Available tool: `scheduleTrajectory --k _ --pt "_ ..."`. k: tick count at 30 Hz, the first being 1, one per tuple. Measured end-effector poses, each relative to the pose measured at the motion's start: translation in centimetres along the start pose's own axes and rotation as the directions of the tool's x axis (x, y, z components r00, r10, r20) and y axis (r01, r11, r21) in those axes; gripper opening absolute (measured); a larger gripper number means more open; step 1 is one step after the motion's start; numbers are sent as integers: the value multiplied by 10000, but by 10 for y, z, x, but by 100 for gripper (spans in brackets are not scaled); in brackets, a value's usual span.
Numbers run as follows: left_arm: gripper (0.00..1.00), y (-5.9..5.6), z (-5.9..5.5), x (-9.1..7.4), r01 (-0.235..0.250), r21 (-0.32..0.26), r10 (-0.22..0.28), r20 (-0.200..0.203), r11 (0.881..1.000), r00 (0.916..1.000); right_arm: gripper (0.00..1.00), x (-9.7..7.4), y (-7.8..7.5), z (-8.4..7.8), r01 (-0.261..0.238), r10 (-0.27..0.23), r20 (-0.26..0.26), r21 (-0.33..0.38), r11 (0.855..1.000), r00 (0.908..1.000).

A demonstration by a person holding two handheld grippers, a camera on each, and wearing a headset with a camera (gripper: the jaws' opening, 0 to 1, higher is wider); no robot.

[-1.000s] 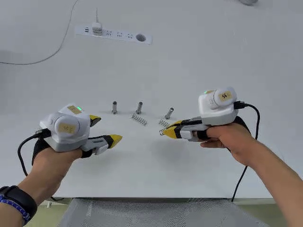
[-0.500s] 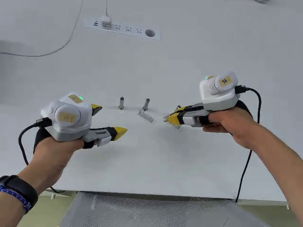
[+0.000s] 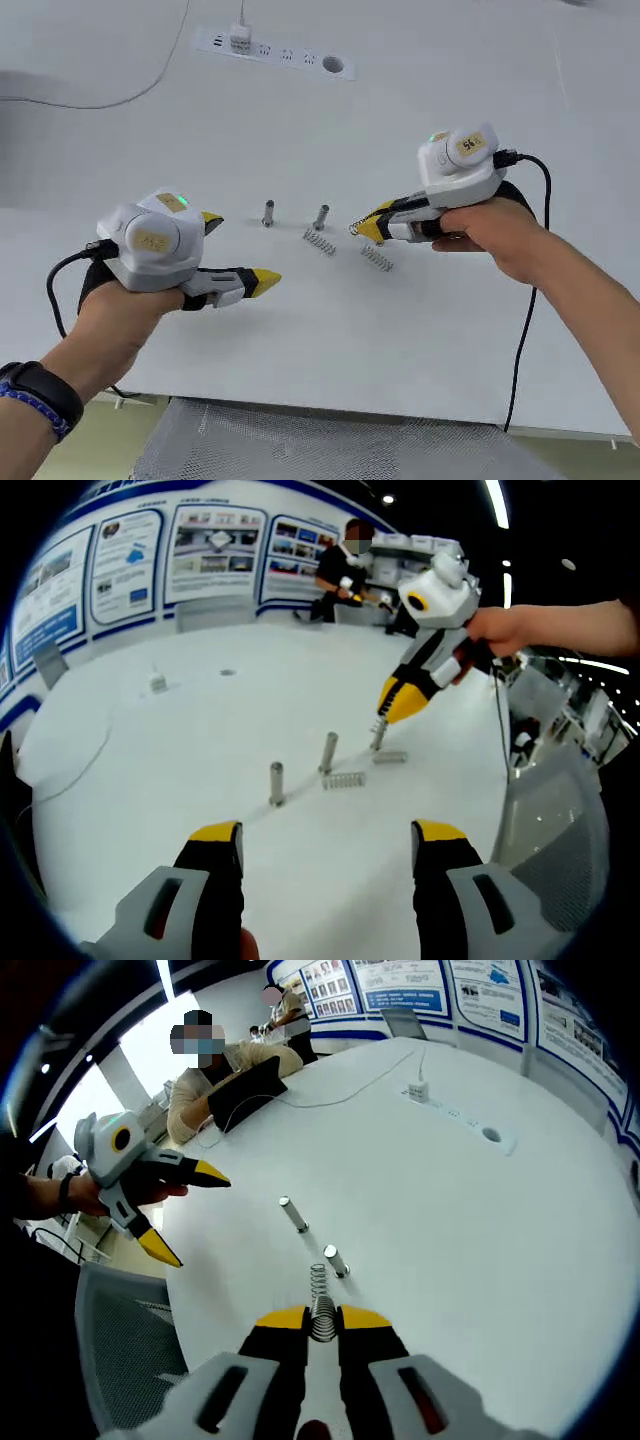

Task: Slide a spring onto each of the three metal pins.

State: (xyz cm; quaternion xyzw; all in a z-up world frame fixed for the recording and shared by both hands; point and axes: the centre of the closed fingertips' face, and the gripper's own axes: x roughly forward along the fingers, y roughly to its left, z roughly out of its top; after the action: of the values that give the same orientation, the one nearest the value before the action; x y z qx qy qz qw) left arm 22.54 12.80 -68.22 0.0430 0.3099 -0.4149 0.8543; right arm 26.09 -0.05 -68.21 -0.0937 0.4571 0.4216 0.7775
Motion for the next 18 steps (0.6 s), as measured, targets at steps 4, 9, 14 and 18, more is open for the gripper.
scheduleTrajectory --k 4,9,14,18 --pt "70 3 1 -2 -34 -92 34 32 10000 10000 12 3 -1 9 -35 35 16 -115 9999 10000" --pt "71 7 -3 -6 -86 -219 86 3 9997 10000 12 6 -3 20 -77 76 -32 -352 9994 10000" --pt "71 8 -6 -9 -118 -255 117 -40 9996 9999 12 11 -3 29 -151 147 -79 -514 9986 9999" --pt "71 9 -9 -9 -117 -337 115 -52 9994 9999 12 17 -3 31 -209 195 -231 -643 9977 9995"
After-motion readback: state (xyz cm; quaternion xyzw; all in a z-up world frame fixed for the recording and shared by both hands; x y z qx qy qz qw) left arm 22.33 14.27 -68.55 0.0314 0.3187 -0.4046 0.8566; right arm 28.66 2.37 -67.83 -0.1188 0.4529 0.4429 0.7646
